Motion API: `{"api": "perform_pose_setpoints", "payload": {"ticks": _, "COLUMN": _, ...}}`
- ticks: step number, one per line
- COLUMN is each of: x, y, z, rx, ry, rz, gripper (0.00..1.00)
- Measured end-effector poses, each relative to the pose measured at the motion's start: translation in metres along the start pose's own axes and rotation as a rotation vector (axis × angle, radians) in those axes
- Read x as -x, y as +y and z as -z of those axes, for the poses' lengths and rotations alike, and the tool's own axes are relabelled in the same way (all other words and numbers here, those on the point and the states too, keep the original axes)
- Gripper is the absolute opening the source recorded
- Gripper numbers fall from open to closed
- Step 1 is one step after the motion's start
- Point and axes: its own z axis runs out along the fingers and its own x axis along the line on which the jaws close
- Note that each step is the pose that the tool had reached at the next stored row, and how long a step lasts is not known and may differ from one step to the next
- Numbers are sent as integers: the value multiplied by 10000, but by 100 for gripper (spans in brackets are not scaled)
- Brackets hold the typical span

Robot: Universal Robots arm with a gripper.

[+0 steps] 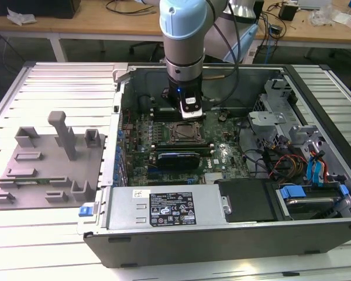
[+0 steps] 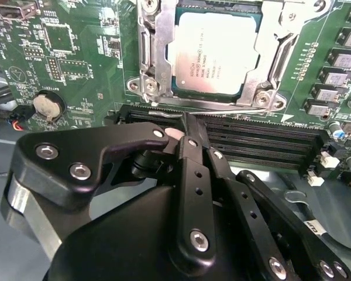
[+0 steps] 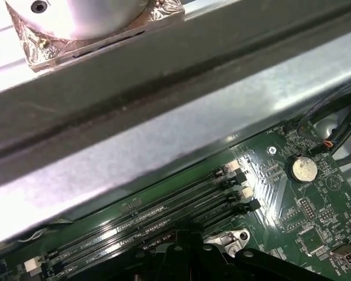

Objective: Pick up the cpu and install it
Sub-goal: 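Install the first cpu locking lever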

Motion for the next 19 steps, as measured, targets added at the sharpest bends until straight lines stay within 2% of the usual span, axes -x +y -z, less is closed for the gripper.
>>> {"api": "perform_pose_setpoints", "payload": {"ticks": 12, "x": -2, "y": -4, "z": -16, "rx": 13, "ry": -7, "rz": -1, "gripper": 11}}
{"api": "perform_pose_setpoints", "payload": {"ticks": 19, "x": 21, "y": -54, "z": -15, "rx": 11, "ry": -8, "rz": -2, "gripper": 11}}
